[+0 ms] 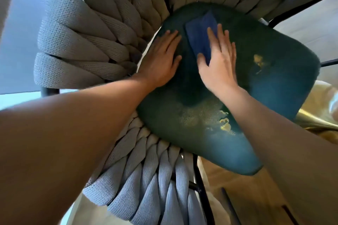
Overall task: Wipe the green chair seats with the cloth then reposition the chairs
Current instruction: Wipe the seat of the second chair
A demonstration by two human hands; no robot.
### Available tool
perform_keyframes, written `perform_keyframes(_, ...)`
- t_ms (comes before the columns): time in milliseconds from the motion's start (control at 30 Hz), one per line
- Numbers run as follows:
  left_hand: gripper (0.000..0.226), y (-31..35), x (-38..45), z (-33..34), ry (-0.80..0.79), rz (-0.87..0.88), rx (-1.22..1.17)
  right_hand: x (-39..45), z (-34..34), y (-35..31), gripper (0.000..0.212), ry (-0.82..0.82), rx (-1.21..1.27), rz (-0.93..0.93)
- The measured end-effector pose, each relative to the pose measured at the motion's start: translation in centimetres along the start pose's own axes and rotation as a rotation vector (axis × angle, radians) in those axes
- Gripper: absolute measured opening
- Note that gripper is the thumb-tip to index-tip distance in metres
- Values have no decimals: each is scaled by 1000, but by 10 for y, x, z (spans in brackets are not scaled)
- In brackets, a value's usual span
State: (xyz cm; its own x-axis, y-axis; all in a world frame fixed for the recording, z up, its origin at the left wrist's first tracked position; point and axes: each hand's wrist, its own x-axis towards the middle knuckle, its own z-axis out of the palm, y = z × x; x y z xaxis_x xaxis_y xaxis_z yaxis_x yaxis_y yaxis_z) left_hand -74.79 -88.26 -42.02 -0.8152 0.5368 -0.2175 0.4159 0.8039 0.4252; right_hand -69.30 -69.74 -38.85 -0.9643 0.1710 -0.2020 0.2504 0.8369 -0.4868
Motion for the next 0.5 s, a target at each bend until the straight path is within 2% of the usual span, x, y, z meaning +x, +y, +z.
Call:
perform_keyframes(100,62,-11,10,19,36,26,92,28,16,9,73,-20,-98,-120)
perform_keyframes(200,63,-18,8,34,84,55,202,55,31,18,76,-63,-118,-161)
perform_keyframes(367,61,-24,8,40,158,82,275,51,56,32,53,154,35,-308)
perform_keyframes(500,62,-26,8,39,150,98,240,42,52,47,45,79,114,-465)
